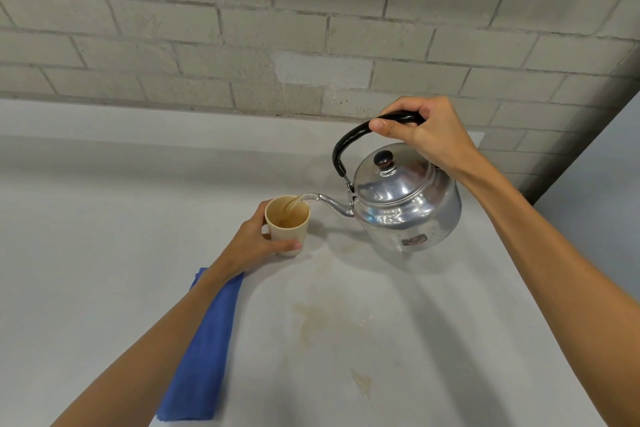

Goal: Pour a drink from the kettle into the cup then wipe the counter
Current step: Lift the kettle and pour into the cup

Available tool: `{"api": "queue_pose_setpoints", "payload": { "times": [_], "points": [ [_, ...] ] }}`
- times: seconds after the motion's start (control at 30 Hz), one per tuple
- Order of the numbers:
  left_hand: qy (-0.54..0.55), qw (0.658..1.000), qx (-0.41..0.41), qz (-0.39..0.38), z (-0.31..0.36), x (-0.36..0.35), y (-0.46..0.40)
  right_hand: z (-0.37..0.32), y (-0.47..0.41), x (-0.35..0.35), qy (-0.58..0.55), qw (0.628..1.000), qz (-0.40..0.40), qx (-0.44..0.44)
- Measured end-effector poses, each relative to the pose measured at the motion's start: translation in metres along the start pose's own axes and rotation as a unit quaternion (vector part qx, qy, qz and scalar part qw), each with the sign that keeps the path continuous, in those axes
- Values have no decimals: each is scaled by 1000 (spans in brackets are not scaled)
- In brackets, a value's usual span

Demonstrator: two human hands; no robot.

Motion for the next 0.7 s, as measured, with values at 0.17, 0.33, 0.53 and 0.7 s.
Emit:
{"api": "queue_pose_setpoints", "payload": {
  "times": [0.17, 0.33, 0.53, 0.7],
  "points": [
    [-8, 1000, 0, -1, -1, 0, -1, -3, 0, 1, 14, 1000, -4, 2],
    [-6, 1000, 1, -1, -2, 0, -1, -8, 0, 2, 21, 1000, -14, 9],
    [-8, 1000, 3, -2, -3, 0, -2, -9, 0, 3, 31, 999, -17, 6],
    [-8, 1000, 4, 0, -3, 1, -3, -11, -1, 3, 38, 999, -20, 9]
  ]
}}
Point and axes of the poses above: each hand's wrist, its own y-axis away from the middle knuckle, its own x-axis out of the back of the hand, z = x × y, the point moved 9 cm from there along -y, towards the middle knuckle, and after that the axes turned 6 degrees about -y, right-handed, at the moved point
